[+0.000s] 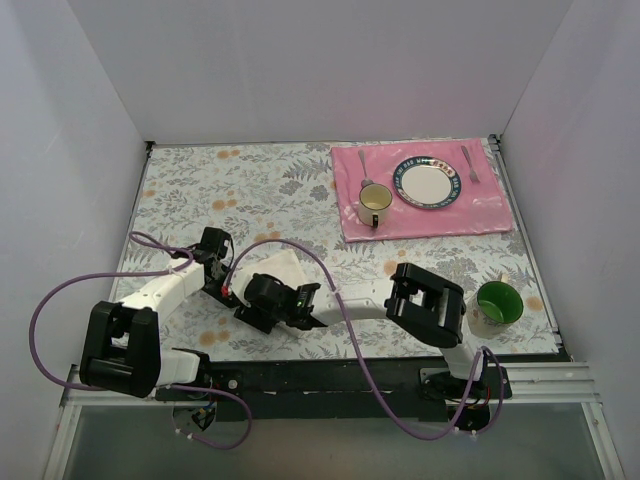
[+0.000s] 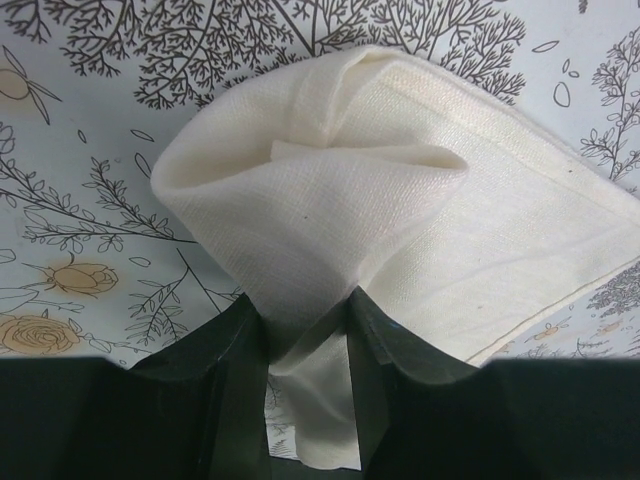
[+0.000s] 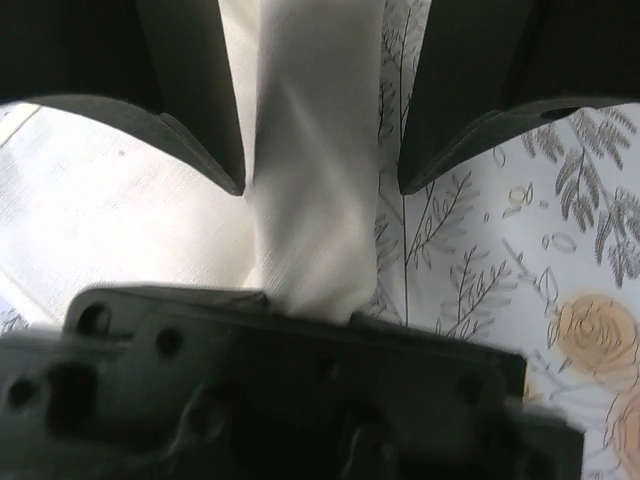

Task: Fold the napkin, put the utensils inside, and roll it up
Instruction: Roll the napkin with the utensil

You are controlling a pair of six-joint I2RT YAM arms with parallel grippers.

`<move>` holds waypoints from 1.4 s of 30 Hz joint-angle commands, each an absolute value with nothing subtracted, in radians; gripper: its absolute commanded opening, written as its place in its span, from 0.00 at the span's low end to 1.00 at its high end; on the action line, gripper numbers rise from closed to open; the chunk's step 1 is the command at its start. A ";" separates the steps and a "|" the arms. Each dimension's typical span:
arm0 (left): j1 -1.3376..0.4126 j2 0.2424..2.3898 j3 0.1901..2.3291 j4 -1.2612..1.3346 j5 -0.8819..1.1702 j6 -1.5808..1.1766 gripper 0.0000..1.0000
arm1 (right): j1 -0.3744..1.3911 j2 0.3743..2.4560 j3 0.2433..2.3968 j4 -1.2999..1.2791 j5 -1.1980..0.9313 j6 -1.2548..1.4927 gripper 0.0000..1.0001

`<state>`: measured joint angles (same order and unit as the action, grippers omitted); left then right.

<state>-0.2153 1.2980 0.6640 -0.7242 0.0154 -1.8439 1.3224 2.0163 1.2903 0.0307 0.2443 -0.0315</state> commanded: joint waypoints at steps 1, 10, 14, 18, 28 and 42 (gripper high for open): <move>-0.218 1.267 0.652 -0.747 0.037 -1.868 0.00 | 1.318 2.101 1.342 0.028 0.333 -0.038 0.66; -0.209 1.172 0.611 -0.706 0.012 -1.810 0.14 | 1.261 2.025 1.197 0.090 0.244 0.026 0.24; -0.190 1.109 0.623 -0.678 -0.021 -1.761 0.41 | 1.223 2.006 1.175 0.106 0.111 0.029 0.10; -0.187 1.078 0.687 -0.698 -0.074 -1.698 0.64 | 1.148 2.020 1.193 0.100 -0.127 0.063 0.08; -0.189 1.054 0.695 -0.697 0.032 -1.629 0.80 | 0.953 2.210 1.357 0.038 -0.702 0.268 0.06; -0.235 1.187 0.629 -0.644 -0.012 -1.744 0.88 | 0.879 2.312 1.305 0.291 -0.920 0.532 0.06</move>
